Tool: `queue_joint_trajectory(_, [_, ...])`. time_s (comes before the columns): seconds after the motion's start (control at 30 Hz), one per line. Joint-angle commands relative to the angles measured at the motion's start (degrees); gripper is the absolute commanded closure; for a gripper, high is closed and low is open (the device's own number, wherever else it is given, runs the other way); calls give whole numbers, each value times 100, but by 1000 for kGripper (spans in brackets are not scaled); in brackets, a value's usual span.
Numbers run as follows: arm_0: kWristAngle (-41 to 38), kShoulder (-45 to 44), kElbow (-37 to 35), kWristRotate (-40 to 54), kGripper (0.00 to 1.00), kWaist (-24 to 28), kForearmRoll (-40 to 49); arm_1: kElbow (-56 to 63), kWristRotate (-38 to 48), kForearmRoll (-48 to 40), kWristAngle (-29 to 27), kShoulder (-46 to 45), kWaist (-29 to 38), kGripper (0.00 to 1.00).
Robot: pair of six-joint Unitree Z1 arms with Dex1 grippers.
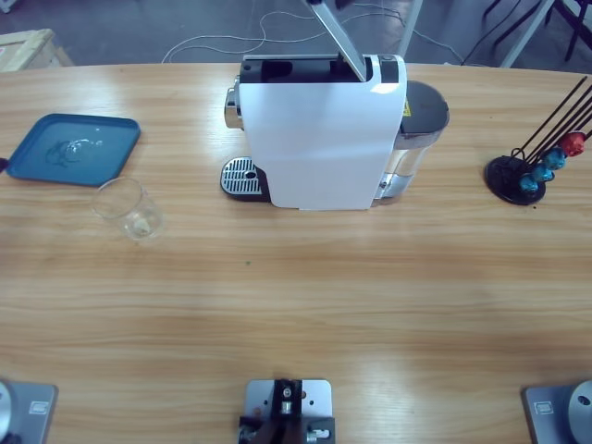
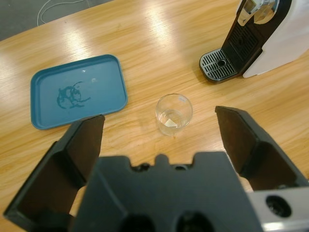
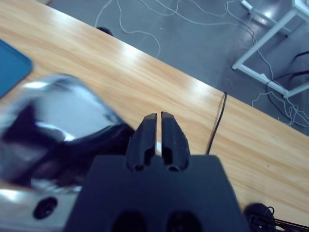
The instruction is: Pour coffee
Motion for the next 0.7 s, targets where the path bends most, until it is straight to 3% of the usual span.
queue_joint_trajectory(0.03, [59, 60, 212, 56, 9, -63, -53, -91, -65, 383, 161, 613, -32, 1000])
queue_joint_trajectory(0.4, [59, 65, 212, 63, 9, -80, -56, -2039, -228, 1843, -370, 1174, 562, 1000])
queue_joint_trajectory(0.7, [68, 51, 212, 65, 9, -96, -53, -1738, 192, 1856, -507, 1186, 694, 1000])
